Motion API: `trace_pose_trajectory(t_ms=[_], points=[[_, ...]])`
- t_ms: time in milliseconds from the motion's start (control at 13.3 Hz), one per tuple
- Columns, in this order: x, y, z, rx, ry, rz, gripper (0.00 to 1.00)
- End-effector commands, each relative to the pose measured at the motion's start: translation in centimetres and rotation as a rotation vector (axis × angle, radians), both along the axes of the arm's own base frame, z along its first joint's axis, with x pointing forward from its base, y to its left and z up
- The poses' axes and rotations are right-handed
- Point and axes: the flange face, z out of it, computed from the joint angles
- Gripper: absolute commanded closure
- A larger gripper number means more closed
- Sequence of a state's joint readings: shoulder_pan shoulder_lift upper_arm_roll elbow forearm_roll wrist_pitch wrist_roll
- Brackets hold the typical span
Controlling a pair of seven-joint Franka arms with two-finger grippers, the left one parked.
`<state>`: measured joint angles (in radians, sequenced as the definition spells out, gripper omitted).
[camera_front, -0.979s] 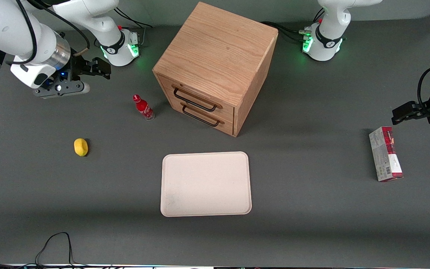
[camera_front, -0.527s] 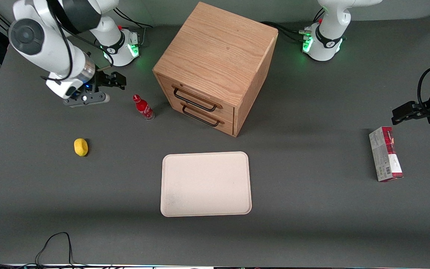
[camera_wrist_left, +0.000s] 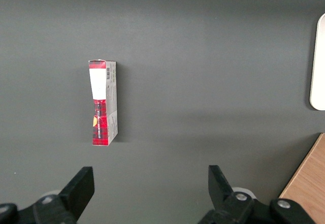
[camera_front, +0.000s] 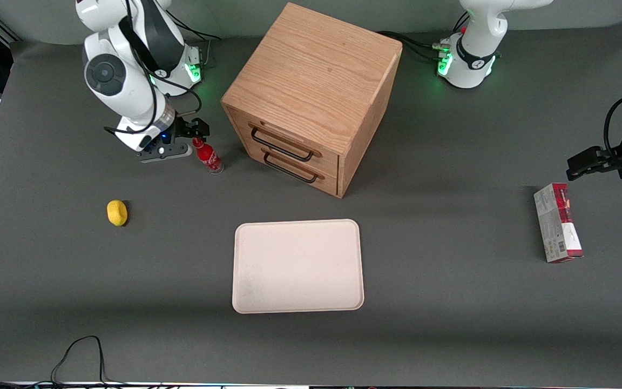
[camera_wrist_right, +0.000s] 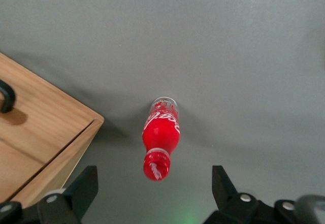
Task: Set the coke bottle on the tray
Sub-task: 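Move the open right gripper toward the red Coca-Cola bottle, then lower the right gripper over the bottle and close on its neck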
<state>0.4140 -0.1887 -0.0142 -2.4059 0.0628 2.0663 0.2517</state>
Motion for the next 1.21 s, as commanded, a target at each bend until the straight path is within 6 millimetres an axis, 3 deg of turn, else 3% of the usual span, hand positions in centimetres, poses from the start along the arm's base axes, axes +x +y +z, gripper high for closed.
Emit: trace_pose_trajectory(t_ms=[0, 979, 1055, 1130], points=[[-2.1, -0.7, -2.1, 0.010, -0.029, -0.025, 0.01], [-3.1, -0.1, -4.0, -0.001, -0.034, -0.041, 0.02], [-3.1, 0.0, -4.1, -0.001, -0.035, -0.041, 0.11], [-3.2, 0.1, -4.1, -0.003, -0.039, -0.058, 0.69]])
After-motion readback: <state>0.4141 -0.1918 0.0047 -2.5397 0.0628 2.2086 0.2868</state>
